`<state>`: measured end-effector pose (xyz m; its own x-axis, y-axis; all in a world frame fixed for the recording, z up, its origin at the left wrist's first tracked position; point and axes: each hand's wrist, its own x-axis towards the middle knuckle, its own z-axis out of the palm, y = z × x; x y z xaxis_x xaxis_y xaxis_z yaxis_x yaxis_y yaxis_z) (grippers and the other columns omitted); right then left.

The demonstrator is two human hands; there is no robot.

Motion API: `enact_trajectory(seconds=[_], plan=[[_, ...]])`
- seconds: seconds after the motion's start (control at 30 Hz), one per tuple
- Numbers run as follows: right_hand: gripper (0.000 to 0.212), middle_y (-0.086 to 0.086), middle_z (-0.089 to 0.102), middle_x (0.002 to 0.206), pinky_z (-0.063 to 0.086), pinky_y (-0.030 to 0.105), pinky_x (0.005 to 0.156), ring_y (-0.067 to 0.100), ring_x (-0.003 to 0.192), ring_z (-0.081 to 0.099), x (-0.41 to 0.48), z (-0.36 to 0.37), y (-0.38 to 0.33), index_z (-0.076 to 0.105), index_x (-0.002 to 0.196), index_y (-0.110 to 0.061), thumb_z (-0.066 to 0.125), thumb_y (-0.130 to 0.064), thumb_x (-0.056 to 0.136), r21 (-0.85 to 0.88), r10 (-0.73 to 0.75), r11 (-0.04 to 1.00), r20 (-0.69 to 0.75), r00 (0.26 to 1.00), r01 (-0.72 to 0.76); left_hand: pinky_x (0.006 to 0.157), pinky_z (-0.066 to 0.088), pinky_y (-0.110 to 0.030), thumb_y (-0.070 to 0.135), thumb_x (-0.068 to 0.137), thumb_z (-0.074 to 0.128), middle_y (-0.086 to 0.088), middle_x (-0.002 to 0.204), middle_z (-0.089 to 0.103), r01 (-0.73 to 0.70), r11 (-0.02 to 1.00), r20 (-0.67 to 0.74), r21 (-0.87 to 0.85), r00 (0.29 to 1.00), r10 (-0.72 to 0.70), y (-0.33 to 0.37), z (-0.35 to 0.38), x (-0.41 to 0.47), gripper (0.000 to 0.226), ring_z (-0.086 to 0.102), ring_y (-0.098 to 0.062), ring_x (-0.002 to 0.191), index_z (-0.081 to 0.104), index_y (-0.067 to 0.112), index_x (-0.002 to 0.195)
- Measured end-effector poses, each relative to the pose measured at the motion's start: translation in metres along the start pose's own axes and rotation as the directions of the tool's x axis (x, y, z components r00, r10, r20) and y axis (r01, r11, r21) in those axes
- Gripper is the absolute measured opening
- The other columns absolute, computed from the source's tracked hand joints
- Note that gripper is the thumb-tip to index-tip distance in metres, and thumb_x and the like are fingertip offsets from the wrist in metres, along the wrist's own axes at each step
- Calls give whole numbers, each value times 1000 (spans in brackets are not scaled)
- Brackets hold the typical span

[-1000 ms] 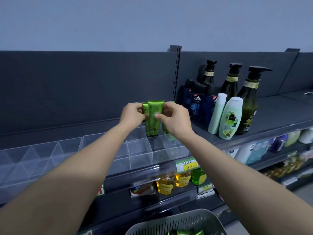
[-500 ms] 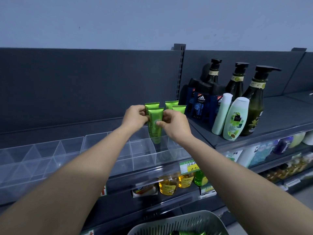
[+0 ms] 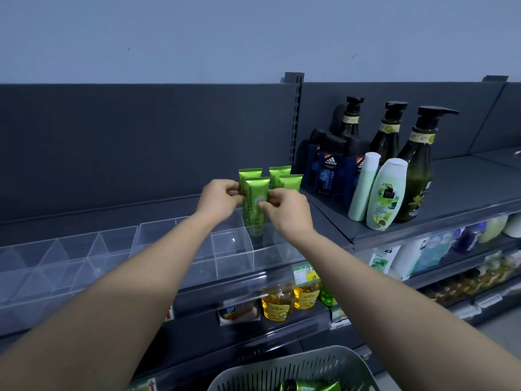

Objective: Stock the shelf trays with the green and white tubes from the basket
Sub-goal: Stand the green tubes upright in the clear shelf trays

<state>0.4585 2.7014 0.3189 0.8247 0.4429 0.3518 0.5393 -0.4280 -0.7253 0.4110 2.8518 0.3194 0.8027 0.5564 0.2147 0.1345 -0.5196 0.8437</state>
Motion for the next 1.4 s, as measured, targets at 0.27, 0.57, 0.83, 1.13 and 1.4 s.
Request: enact_trajectory(seconds=[0.27, 0.57, 0.83, 1.13, 1.4], plan=[[33, 3, 70, 114, 50, 35, 95, 19, 107, 64, -22, -15, 5, 66, 119, -13, 67, -25, 88, -69, -13, 997, 23, 1000, 15, 89, 42, -20, 11, 89, 63, -6, 115, 68, 14, 967, -121, 254, 992, 18, 13, -13, -41, 31, 62, -18, 107, 65, 9, 119], [30, 0, 68, 110, 50, 36, 83, 22, 107, 57, -79, -37, 20, 63, 120, -19, 59, -28, 92, -296, -286, 911, 42, 957, 286, 101, 39, -42, 29, 92, 58, -7, 128, 58, -126, 763, -64, 634, 975, 213, 27, -9, -118, 39, 47, -28, 123, 57, 15, 129], [37, 7, 65, 115, 46, 40, 86, 31, 108, 55, -139, -45, 44, 62, 123, -13, 65, -23, 87, -409, -357, 836, 99, 929, 366, 107, 24, -36, 30, 93, 55, -1, 135, 46, -250, 602, 39, 759, 939, 342, 23, 7, -193, 43, 33, -20, 131, 49, 17, 134], [52, 5, 55, 127, 45, 38, 92, 28, 118, 47, -233, -33, 81, 48, 135, -20, 61, -35, 88, -557, -37, 791, 367, 929, 252, 100, 32, -36, 33, 91, 55, -3, 133, 47, -313, 522, 237, 794, 949, 208, -29, 37, -278, 48, 37, -23, 127, 45, 17, 135], [55, 8, 50, 134, 39, 40, 101, 29, 127, 40, -291, -13, 125, 43, 138, -18, 61, -34, 89, -589, 193, 790, 506, 841, 173, 102, 31, -37, 32, 91, 54, -4, 128, 48, -314, 504, 359, 805, 933, 10, -91, 79, -337, 42, 38, -24, 125, 48, 16, 129]])
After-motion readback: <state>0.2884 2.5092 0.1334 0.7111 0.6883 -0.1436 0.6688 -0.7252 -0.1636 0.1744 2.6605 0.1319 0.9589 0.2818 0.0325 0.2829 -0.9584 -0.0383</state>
